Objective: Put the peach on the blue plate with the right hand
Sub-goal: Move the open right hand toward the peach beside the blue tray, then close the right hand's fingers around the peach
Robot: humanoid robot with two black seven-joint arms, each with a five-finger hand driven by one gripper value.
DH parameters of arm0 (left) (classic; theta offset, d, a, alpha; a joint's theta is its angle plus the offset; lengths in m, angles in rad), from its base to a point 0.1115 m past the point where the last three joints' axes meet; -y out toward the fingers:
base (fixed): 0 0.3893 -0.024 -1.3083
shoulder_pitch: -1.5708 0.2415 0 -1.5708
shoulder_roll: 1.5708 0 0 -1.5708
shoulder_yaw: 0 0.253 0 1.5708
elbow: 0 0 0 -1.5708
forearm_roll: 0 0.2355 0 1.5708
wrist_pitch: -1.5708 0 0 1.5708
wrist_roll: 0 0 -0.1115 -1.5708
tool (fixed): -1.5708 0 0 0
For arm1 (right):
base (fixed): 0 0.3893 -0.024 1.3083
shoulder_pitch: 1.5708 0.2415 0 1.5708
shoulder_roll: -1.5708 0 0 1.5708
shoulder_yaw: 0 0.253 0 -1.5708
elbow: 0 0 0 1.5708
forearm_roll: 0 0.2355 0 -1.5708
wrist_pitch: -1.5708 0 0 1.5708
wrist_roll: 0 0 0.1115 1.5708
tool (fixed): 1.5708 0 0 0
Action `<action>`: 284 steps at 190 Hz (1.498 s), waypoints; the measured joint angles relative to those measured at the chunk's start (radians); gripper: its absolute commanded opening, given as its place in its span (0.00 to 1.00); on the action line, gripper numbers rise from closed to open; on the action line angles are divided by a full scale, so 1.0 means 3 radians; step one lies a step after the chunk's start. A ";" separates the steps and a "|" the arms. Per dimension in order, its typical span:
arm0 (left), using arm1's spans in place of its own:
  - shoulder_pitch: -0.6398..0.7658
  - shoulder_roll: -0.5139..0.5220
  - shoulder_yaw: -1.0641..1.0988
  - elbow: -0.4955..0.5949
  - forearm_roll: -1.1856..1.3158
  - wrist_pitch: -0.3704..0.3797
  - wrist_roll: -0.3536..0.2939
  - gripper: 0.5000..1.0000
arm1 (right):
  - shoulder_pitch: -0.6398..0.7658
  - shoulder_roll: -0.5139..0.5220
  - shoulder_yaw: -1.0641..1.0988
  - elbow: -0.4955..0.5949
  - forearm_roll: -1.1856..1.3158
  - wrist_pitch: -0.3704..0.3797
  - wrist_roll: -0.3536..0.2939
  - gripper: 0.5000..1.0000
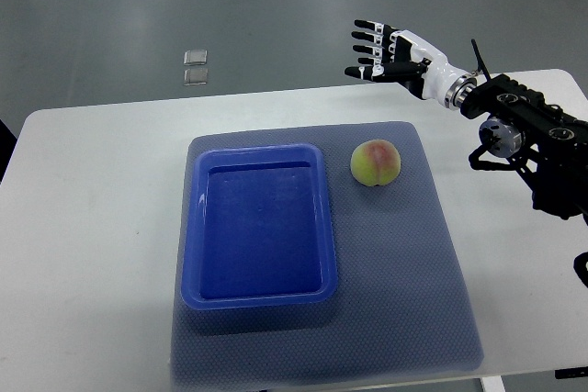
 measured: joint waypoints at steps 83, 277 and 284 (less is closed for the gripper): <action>0.0001 0.0000 -0.0004 0.0000 0.0001 -0.0006 0.0000 1.00 | 0.0568 -0.0546 -0.1347 0.0880 -0.1178 0.0342 -0.0360 0.86; 0.0001 0.0000 0.0001 0.0000 0.0001 -0.0004 0.0002 1.00 | 0.0210 -0.0445 -0.1564 0.0785 -0.1507 -0.0294 -0.0343 0.02; 0.0001 0.0000 0.0001 0.0000 0.0001 -0.0004 0.0001 1.00 | 0.0218 -0.0447 -0.1562 0.0785 -0.1513 -0.0294 -0.0343 0.00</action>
